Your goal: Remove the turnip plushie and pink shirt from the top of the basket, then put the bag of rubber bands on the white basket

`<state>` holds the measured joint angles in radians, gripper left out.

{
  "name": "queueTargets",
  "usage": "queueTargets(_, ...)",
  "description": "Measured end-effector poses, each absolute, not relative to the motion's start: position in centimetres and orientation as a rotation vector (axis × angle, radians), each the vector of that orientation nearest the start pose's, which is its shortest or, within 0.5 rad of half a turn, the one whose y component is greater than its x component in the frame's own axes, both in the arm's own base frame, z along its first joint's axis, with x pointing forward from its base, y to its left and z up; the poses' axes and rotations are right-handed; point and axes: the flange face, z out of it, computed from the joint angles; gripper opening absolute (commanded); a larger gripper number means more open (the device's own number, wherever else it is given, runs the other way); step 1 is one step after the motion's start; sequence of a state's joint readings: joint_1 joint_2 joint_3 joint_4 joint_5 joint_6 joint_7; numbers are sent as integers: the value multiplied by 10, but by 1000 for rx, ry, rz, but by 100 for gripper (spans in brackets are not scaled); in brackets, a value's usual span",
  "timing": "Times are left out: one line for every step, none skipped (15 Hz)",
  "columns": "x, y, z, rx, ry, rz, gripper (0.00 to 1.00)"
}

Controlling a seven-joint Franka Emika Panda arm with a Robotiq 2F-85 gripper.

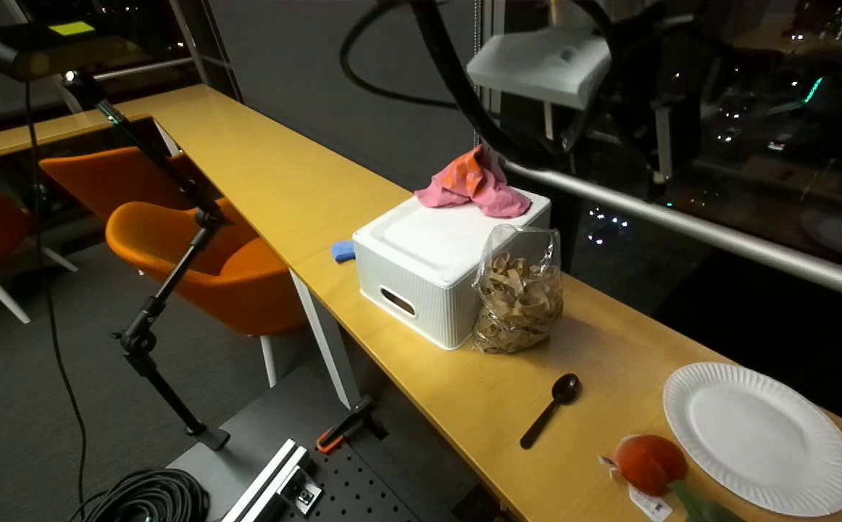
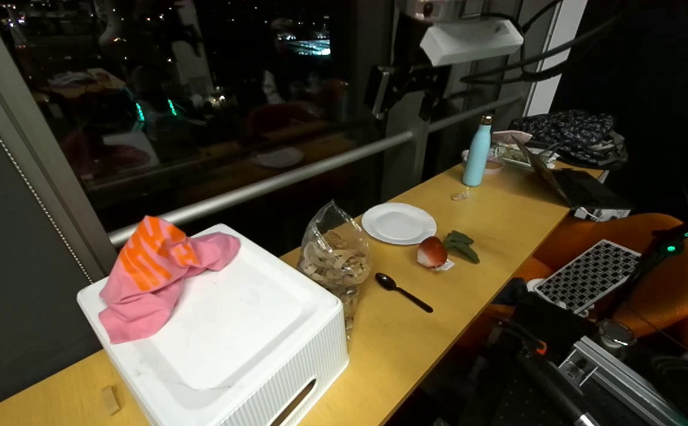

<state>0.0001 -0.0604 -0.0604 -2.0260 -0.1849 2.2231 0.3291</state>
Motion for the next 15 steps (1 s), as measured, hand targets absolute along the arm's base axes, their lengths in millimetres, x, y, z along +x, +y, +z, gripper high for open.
queueTargets(561, -21, 516, -3181, 397, -490, 100)
queueTargets(564, -2, 527, -3166, 316, -531, 100)
queueTargets(567, 18, 538, -3151, 237, -569, 100)
queueTargets(571, 39, 547, -3132, 155, -600, 100)
queueTargets(575, 60, 555, -3111, 71, -631, 100)
queueTargets(580, 80, 559, -3091, -12, -650, 100)
queueTargets(585, 101, 560, -3073, -100, -661, 100)
queueTargets(591, 120, 556, -3059, -185, -659, 100)
queueTargets(596, 139, 547, -3050, -266, -646, 100)
queueTargets(603, 157, 535, -3041, -337, -631, 100)
queueTargets(608, 174, 520, -3035, -397, -607, 100)
queueTargets(614, 187, 503, -3033, -446, -585, 100)
queueTargets(621, 199, 485, -3038, -490, -561, 100)
queueTargets(627, 207, 467, -3050, -531, -542, 100)
queueTargets(634, 213, 450, -3067, -574, -529, 100)
